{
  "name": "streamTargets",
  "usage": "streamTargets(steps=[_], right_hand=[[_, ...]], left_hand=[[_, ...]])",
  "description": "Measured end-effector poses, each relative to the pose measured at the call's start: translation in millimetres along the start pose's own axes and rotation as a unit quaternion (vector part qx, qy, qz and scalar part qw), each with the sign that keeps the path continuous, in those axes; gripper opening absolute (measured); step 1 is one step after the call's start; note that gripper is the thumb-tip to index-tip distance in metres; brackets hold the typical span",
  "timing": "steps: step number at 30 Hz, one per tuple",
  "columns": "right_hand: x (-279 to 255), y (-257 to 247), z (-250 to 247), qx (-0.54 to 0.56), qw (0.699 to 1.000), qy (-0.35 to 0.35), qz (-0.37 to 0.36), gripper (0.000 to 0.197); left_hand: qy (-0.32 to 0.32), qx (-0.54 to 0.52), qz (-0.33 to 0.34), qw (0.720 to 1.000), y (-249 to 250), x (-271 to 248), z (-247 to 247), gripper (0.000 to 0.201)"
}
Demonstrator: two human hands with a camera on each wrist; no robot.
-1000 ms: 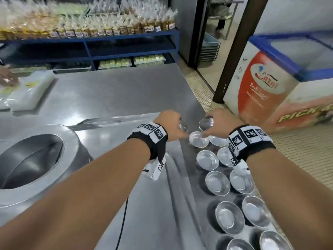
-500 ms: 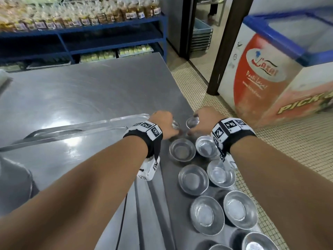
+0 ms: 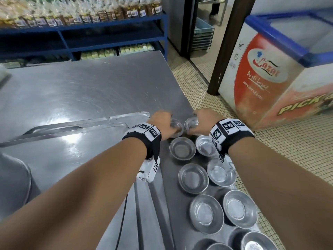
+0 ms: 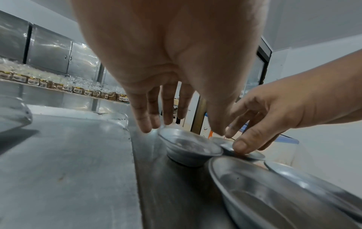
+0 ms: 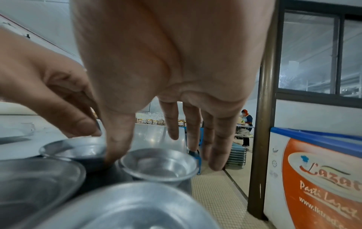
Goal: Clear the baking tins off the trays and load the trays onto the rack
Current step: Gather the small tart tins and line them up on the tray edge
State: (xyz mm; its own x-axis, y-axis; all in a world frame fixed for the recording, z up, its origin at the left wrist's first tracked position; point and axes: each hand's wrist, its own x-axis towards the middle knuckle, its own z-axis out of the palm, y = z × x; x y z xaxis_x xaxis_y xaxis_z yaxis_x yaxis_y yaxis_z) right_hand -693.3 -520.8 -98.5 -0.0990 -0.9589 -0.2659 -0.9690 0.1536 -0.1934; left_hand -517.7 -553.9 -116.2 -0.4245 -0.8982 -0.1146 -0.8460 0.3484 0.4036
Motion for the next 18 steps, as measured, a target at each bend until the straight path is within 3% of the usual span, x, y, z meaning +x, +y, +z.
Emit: streamTargets(steps=[2,9,18], right_hand=[[-10,-4,-8,-0.012,1.000,0.016,0.008,0.053],[-71,-56,-32,-0.021,1.000,0.014,-0.004,0.049],[-207,-212,-40,-0.016,0.999,-0.003,-0.049,0.043]], left_hand=[[-0.003,0.007,0.002,1.000,0,-11,-11,0.056],[-0.021,0.012,-0.001,1.000,-4,-79,-63,0.033],[-0.022,0.011,-0.019,1.000,-69,-260,-145,0.037]])
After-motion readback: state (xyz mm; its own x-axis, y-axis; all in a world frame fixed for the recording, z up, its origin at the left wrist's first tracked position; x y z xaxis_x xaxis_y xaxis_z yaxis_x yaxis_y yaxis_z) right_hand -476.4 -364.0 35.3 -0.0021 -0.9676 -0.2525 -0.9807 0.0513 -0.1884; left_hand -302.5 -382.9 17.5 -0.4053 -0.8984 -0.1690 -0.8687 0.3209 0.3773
